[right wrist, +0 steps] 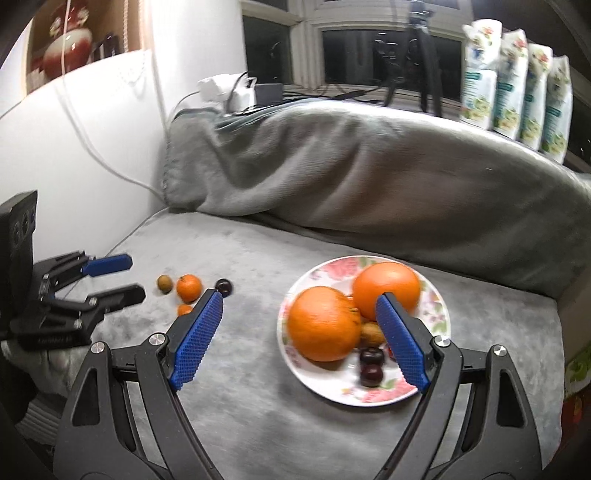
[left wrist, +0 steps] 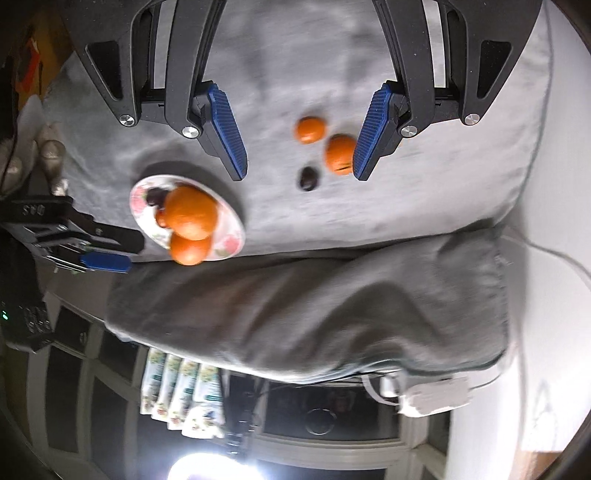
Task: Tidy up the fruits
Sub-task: 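Move both open grippers back toward the remaining small fruits, then close the right gripper on a small tangerine while the left gripper closes on a brown fruit, then carry the small tangerine and brown fruit in both grippers over the plate, then lower both fruits onto the plate and open both grippers, then move both open grippers back toward the tangerine and dark plum on the fleece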
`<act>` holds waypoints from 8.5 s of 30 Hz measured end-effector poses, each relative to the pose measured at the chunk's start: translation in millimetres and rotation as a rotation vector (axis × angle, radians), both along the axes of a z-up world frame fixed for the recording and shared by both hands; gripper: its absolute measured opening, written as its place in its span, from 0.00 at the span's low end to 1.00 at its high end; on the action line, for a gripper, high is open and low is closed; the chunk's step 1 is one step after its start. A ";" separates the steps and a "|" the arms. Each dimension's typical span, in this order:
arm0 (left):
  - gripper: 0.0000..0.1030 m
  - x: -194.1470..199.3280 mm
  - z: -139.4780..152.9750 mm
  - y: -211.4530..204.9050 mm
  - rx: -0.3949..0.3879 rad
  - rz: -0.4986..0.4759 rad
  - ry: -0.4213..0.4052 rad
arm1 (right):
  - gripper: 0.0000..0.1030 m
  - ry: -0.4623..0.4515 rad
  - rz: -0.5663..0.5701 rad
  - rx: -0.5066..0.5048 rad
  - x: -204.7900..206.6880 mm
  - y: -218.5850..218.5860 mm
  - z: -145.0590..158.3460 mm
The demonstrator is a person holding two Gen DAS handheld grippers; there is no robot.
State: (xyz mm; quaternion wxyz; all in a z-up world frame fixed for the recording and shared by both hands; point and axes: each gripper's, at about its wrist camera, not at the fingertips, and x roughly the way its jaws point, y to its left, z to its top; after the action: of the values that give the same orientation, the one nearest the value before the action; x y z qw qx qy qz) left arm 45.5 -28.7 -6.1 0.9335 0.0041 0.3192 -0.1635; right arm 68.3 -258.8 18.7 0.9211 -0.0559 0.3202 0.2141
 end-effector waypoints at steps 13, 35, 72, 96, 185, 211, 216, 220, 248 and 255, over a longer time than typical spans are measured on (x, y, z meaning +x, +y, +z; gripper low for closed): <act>0.57 8.7 -24.0 51.7 0.017 0.073 0.016 | 0.85 0.011 0.054 -0.034 -1.4 50.7 -19.3; 0.29 46.4 -65.4 66.8 -0.054 0.065 0.165 | 0.66 0.181 0.193 -0.033 20.5 109.5 -71.3; 0.24 67.7 -80.4 57.7 -0.048 0.049 0.221 | 0.27 0.262 0.275 -0.084 33.9 147.1 -103.6; 0.23 42.2 -48.1 59.2 -0.075 0.058 0.146 | 0.26 0.191 0.234 -0.010 4.5 112.9 -72.2; 0.28 29.4 -31.1 -198.0 0.029 -0.339 0.082 | 0.63 0.116 -0.166 0.066 50.4 -116.9 -59.5; 0.76 20.7 -14.6 -177.4 0.032 -0.254 0.055 | 0.88 0.094 -0.216 0.114 41.6 -124.1 -43.3; 0.77 17.7 -10.3 -172.4 0.038 -0.239 0.047 | 0.88 0.090 -0.223 0.135 36.9 -124.4 -37.9; 0.78 14.5 -7.0 -166.9 0.037 -0.231 0.040 | 0.88 0.084 -0.224 0.140 31.6 -121.5 -33.5; 0.78 5.9 5.1 -76.4 -0.018 -0.096 0.004 | 0.89 0.044 -0.126 0.151 17.8 -50.0 -1.5; 0.78 8.2 -4.6 -34.7 -0.025 -0.022 0.022 | 0.89 0.044 -0.067 0.159 23.9 -25.6 3.2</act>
State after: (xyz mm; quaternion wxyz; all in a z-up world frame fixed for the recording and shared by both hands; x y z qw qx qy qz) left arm 53.7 -63.3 -10.7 0.9280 -0.0057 0.3274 -0.1778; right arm 92.2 -284.4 21.8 0.9221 0.0329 0.3238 0.2091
